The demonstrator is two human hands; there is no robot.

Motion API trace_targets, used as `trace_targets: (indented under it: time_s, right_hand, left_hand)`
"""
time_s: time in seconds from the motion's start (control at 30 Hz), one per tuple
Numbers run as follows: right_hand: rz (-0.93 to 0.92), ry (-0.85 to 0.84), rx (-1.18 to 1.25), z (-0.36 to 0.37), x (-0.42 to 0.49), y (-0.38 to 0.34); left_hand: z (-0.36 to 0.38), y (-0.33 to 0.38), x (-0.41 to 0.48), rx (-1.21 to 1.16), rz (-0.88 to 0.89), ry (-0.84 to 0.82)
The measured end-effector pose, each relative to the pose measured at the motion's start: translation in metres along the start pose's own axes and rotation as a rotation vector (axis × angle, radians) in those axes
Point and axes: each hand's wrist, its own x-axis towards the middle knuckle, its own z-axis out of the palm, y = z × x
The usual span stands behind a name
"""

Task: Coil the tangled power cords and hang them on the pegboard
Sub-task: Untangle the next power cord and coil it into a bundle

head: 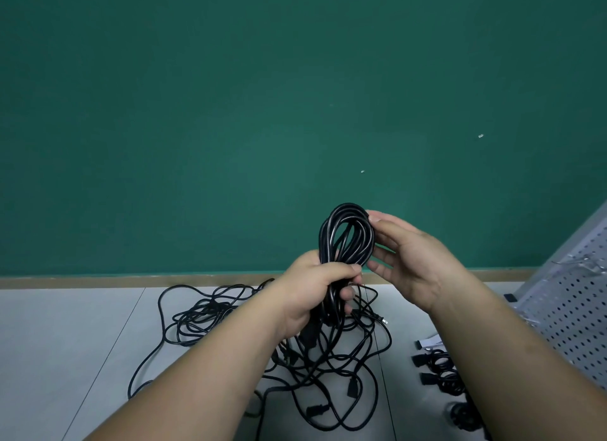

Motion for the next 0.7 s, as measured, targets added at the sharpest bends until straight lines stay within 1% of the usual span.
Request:
trace_targets:
  time_s: [0.07,0.17,0.27,0.33,0.43,0.57,0.63,0.7]
  right_hand:
    - [0.008,-0.036,-0.029,0.003,-0.003,0.002]
    - [0.091,-0.089,-0.117,0.013,-0.011,0.012]
    - [0.170,-0.196,-0.312,0.022,-0.017,0.028]
    - [0.163,-0.280,-0.451,0.027,-0.020,0.036]
    - [0.091,-0.357,-0.589,0.034,-0.022,0.035]
    - [0.081,-0.453,-0.819,0.028,-0.027,0.025]
    - [0.054,-0.510,-0.878,0.020,-0.030,0.019]
    - [0.001,-0.532,-0.813,0.015,-0.033,0.008]
  left_hand:
    - [0.000,0.002,0.002,-0.047,0.035,0.039]
    - [-0.003,0.008,0.005,-0.167,0.116,0.135]
    - [-0.010,0.016,0.006,-0.277,0.152,0.240]
    - [-0.018,0.022,0.006,-0.331,0.183,0.305]
    - [-0.030,0.029,0.008,-0.374,0.284,0.469]
    - [-0.056,0.037,0.012,-0.227,0.415,0.711]
    - [-0.077,0.042,0.013,-0.035,0.469,0.841]
    - [-0.094,0.045,0.011,0.236,0.440,0.927]
